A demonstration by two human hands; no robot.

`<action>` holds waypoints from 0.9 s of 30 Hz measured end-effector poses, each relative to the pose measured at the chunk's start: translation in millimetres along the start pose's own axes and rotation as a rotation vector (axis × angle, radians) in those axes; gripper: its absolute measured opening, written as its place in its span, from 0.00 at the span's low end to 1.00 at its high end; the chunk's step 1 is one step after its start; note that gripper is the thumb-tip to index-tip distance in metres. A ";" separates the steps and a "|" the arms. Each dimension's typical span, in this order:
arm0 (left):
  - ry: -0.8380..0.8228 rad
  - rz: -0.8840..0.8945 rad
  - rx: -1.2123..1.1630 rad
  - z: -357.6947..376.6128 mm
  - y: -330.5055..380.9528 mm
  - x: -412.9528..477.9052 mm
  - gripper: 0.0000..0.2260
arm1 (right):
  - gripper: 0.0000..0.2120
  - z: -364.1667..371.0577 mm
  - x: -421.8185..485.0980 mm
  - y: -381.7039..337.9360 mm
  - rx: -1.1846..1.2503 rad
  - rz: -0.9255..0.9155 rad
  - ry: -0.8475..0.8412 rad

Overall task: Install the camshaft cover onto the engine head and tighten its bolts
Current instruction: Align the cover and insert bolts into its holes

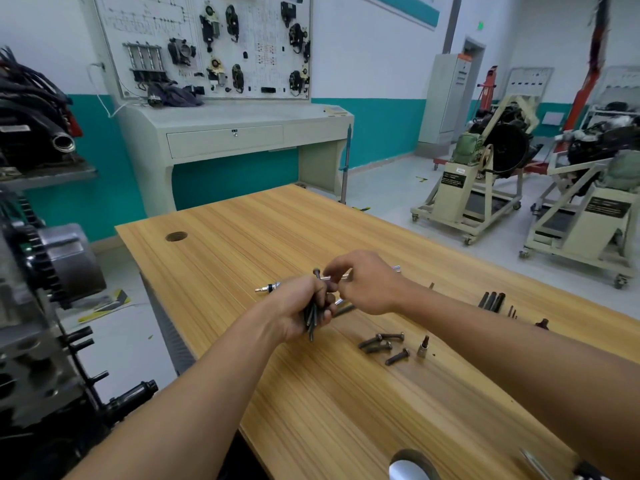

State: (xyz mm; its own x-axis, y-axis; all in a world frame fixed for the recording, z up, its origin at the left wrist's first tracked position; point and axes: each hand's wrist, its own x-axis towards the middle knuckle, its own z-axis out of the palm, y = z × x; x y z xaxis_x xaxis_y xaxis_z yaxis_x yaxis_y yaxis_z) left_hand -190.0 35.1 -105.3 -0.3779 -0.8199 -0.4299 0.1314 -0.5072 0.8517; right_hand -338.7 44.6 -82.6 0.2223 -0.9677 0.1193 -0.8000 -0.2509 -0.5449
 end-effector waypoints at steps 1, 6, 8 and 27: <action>-0.002 0.003 -0.011 -0.8 0.0 -0.1 0.13 | 0.16 0.1 -0.1 -0.7 0.002 -0.005 -0.031; 0.054 0.060 -0.027 -6.9 -3.1 1.8 0.19 | 0.14 -4.4 11.2 12.5 -0.092 0.173 0.105; 0.053 0.075 -0.001 -9.1 -2.4 -1.3 0.18 | 0.09 -4.3 15.6 21.7 -0.257 0.311 0.101; 0.414 0.613 0.765 -59.5 72.5 -131.6 0.13 | 0.06 -14.3 31.8 -137.3 0.138 -0.129 0.286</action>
State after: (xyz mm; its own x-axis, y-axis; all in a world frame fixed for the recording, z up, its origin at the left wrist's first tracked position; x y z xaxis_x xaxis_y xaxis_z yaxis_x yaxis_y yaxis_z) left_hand -76.1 90.5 -4.8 -0.0827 -0.9782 0.1907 -0.4717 0.2070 0.8571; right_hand -229.8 47.9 7.9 0.1359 -0.9013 0.4114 -0.6884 -0.3845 -0.6150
